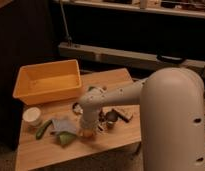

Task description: Place apple in table surface

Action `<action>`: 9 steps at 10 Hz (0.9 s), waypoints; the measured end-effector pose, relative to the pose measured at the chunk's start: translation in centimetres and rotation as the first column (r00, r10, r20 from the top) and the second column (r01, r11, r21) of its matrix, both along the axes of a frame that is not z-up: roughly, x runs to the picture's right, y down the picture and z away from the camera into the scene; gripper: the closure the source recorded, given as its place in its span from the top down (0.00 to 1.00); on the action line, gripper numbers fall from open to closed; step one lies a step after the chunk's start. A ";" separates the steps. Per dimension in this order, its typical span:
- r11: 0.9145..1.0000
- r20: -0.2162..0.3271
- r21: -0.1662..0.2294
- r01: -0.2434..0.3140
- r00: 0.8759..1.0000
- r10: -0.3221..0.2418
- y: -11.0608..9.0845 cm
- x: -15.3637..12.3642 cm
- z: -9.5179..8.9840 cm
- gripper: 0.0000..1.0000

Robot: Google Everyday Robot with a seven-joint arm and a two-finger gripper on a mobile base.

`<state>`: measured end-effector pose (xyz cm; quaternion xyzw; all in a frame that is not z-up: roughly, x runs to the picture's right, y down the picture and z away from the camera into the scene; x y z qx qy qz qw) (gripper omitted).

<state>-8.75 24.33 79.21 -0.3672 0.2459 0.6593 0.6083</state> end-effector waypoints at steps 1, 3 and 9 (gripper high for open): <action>1.000 0.002 -0.003 0.003 1.000 -0.003 0.0 -0.1 0.1 0.33; 1.000 0.009 -0.003 0.005 1.000 -0.005 -0.1 -0.1 0.2 0.12; 0.998 0.003 0.069 0.001 1.000 -0.001 -6.4 2.0 -4.3 0.00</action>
